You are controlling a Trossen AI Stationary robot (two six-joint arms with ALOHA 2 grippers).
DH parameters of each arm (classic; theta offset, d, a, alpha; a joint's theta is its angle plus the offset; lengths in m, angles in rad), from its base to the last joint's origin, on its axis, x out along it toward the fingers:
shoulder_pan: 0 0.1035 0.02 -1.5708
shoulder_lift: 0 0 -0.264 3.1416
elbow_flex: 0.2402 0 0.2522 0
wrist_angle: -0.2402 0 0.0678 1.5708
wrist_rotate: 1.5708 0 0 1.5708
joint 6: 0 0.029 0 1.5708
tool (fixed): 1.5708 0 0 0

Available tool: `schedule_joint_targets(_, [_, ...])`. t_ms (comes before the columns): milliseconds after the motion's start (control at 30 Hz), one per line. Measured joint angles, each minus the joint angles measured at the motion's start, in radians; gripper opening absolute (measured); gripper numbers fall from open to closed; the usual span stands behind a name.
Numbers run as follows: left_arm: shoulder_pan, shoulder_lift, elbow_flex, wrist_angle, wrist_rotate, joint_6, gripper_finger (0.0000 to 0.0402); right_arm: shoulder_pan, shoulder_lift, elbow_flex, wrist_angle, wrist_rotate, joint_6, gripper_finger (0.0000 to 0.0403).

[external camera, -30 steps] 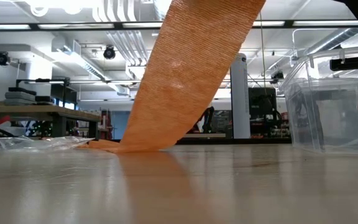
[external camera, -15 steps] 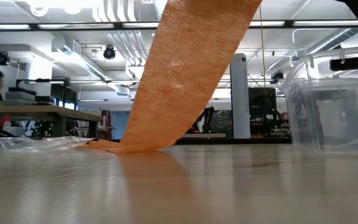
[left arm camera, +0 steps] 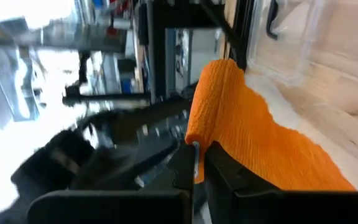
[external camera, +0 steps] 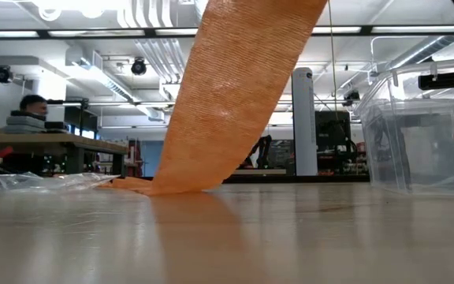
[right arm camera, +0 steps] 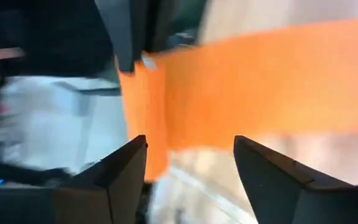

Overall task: Roll bandage
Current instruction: Roll the orange bandage

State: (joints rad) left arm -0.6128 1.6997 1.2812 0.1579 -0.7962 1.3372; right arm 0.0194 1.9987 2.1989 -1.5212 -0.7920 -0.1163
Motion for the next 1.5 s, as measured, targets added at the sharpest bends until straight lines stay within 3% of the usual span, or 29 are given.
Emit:
schedule_joint_targets(133, [0.002, -0.026, 0.0, -0.078, -0.077, -0.217, 0.0006, 0.017, -0.129, -0.002, -0.011, 0.345, 0.077, 0.0252])
schedule_joint_targets(333, [0.04, -0.154, -0.015, -0.368, -0.129, -0.824, 0.0006, 0.22, -0.365, -0.112, 0.12, 0.999, 0.223, 0.0254])
schedule_joint_targets(400, [0.05, -0.218, -0.05, -0.391, -0.098, -0.982, 0.0006, 0.308, -0.447, -0.216, 0.243, 1.149, 0.259, 0.0251])
schedule_joint_targets(500, [0.065, -0.309, -0.116, -0.318, -0.051, -1.16, 0.0006, 0.422, -0.551, -0.404, 0.482, 1.292, 0.295, 0.0245])
schedule_joint_targets(700, [0.068, -0.435, -0.281, -0.058, 0.025, -1.291, 0.0006, 0.516, -0.596, -0.722, 0.968, 1.425, 0.263, 0.0234])
schedule_joint_targets(867, [0.056, -0.47, -0.377, 0.115, 0.048, -1.286, 0.0006, 0.517, -0.563, -0.787, 1.185, 1.471, 0.221, 0.0238])
schedule_joint_targets(1167, [0.053, -0.451, -0.383, 0.155, 0.046, -1.145, 0.0007, 0.474, -0.528, -0.795, 1.258, 1.471, 0.254, 0.0251])
schedule_joint_targets(1500, [0.041, -0.443, -0.358, 0.156, 0.019, -0.98, 0.0007, 0.452, -0.506, -0.798, 1.285, 1.464, 0.253, 0.0219])
